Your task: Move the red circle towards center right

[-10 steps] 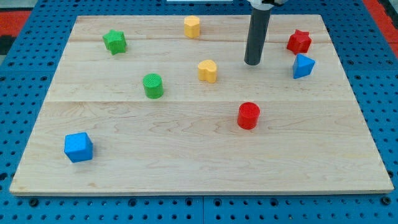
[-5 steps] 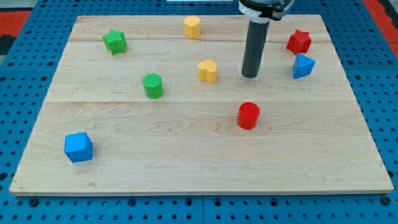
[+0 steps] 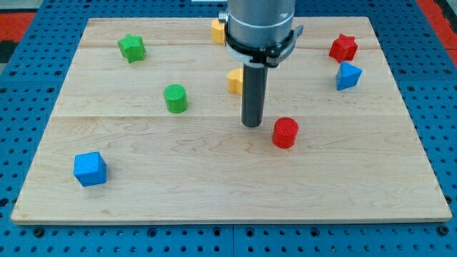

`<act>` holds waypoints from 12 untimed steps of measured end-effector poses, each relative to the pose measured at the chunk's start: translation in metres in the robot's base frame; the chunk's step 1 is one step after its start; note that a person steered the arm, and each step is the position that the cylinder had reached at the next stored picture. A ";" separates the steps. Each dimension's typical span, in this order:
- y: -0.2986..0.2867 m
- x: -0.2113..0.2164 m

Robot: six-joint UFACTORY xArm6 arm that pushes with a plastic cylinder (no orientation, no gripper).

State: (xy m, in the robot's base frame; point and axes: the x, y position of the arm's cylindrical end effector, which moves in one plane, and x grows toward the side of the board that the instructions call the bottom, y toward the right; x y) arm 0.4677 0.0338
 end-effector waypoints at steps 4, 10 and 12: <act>0.122 0.030; 0.180 0.025; 0.207 0.024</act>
State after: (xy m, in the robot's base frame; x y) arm 0.4921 0.2404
